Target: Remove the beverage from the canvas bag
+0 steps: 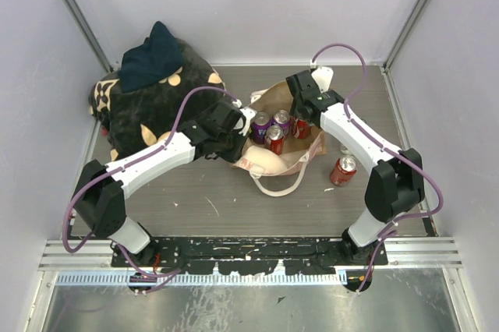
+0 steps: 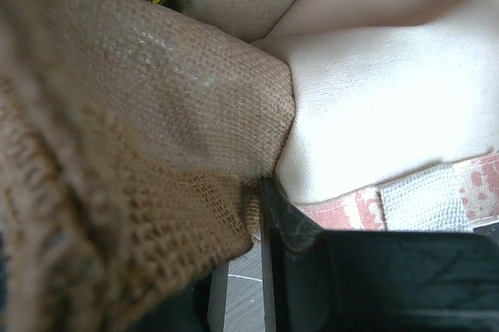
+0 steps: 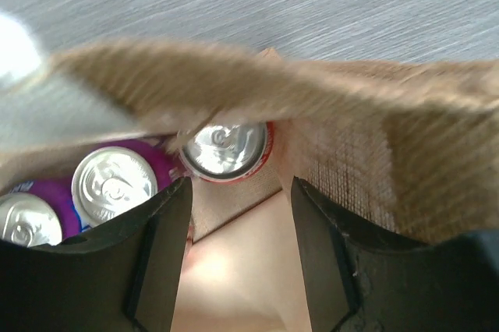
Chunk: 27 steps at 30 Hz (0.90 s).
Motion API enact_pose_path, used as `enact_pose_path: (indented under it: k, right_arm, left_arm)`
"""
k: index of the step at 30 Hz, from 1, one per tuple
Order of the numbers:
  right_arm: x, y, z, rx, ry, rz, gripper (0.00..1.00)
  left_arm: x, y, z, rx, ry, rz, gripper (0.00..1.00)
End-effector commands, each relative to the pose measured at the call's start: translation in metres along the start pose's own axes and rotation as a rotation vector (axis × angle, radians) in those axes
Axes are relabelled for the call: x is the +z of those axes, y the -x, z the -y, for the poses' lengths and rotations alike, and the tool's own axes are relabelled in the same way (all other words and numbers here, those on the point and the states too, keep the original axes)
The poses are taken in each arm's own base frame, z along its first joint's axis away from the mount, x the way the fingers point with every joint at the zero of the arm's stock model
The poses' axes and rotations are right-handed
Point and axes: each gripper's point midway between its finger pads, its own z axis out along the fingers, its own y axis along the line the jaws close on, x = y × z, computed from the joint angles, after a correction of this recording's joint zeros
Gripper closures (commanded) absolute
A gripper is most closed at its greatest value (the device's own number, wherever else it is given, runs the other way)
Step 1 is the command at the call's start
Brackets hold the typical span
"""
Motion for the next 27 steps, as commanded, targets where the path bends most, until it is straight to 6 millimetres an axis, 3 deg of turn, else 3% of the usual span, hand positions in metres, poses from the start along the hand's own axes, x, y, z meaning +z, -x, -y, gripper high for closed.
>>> enact_pose_path:
  k: [1,4,10,20,27]
  right_arm:
    - [0.011,0.012,0.009,0.127,-0.028,0.034,0.40]
    - [0.026,0.005,0.012,0.153,-0.042,0.004,0.33]
    - [0.043,-0.006,0.002,0.183,-0.015,-0.040,0.11]
    - [0.054,-0.022,0.014,0.221,-0.120,-0.068,0.10]
    - [0.059,-0.034,0.016,0.309,-0.142,-0.080,0.18]
  left_arm:
    - [0.001,0.002,0.014,0.056,-0.086,0.029,0.73]
    - [0.001,0.002,0.017,0.068,-0.104,0.031,0.73]
    - [0.001,-0.004,0.014,0.076,-0.096,0.014,0.73]
    - [0.003,-0.008,0.012,0.073,-0.084,0.003,0.73]
    - [0.003,-0.012,0.011,0.075,-0.080,-0.009,0.73]
